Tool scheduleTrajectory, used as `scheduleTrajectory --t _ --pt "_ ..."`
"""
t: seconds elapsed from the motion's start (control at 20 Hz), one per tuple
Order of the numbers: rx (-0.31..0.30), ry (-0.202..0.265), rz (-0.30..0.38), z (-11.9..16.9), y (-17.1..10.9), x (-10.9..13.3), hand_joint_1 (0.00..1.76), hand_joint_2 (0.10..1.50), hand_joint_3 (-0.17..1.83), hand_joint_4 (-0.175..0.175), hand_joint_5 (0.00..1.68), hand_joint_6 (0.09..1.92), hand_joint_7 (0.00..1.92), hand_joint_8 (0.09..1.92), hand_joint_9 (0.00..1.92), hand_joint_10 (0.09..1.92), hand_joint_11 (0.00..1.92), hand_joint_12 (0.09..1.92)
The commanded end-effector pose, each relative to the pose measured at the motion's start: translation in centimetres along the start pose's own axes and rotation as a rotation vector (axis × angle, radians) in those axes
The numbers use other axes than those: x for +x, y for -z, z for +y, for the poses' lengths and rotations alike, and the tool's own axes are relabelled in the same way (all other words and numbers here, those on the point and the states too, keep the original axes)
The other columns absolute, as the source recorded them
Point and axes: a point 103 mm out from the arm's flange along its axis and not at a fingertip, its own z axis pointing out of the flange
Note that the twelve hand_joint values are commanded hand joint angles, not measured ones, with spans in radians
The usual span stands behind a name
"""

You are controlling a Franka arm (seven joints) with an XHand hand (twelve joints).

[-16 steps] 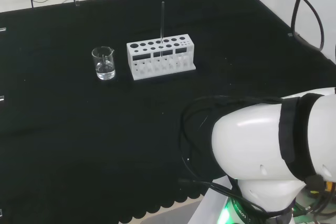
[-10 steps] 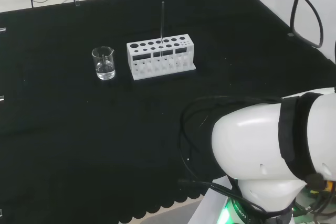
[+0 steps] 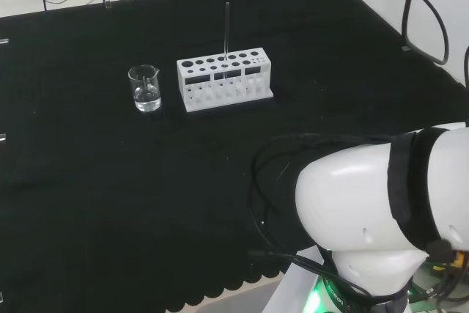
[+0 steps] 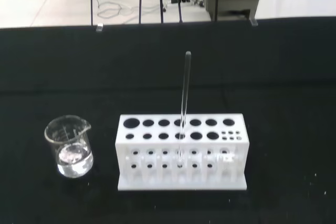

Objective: Take the glass rod from the white test tube rack.

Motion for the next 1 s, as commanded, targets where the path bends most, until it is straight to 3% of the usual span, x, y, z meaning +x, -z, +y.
scheduleTrajectory --t 0.05,1.0 --pt "0.014 0.006 -0.015 3.5 -0.7 0.4 0.55 1.12 -0.06 -0.130 0.00 0.09 0.00 0.09 0.00 0.09 0.00 0.39" --pt "0.034 0.013 0.005 14.3 -2.5 -1.0 0.55 1.15 -0.12 -0.134 0.00 0.09 0.00 0.09 0.03 0.14 0.00 0.72"
